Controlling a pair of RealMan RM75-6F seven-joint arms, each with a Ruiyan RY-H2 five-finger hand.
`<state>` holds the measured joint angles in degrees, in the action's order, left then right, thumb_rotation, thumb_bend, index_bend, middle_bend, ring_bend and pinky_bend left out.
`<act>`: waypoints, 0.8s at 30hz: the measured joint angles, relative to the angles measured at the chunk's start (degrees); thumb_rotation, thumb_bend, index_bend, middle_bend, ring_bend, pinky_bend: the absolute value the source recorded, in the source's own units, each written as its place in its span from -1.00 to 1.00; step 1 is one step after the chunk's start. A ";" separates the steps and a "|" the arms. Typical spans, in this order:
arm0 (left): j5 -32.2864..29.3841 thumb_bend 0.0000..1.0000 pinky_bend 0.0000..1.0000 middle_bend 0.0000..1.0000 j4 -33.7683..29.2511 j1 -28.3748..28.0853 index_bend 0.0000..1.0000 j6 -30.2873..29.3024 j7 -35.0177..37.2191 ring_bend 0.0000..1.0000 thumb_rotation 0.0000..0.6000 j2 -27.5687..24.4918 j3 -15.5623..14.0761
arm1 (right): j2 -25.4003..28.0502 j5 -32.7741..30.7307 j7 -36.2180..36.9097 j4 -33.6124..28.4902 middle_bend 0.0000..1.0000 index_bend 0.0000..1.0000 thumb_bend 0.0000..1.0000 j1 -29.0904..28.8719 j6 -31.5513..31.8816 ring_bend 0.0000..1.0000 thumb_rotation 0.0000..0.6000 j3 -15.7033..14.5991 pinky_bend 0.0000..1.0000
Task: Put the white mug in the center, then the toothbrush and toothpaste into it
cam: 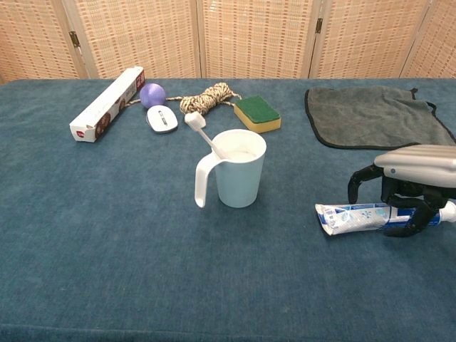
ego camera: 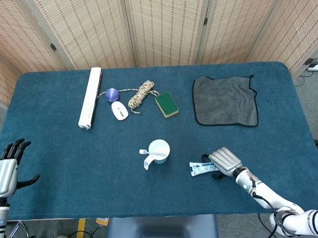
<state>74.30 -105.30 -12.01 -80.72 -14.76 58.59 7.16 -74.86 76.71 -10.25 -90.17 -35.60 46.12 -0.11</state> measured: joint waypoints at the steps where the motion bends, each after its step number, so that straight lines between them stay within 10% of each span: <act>1: -0.04 -0.77 0.11 -0.72 0.05 -0.03 -0.64 0.08 0.02 -0.69 1.00 -0.01 0.00 | -0.41 -0.02 -0.05 0.16 0.85 -0.21 -0.59 -0.12 0.03 1.00 1.00 0.13 0.94; 24: -0.13 -0.77 0.11 -0.72 1.00 0.63 -0.64 -0.05 1.43 -0.69 1.00 0.03 -0.37 | -5.29 1.85 2.65 2.69 0.95 0.40 -0.09 -0.05 4.22 1.00 1.00 1.35 0.96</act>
<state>74.17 -104.30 -11.37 -80.77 -13.34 58.62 6.79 -80.15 78.56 -7.60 -87.48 -35.65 50.34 1.24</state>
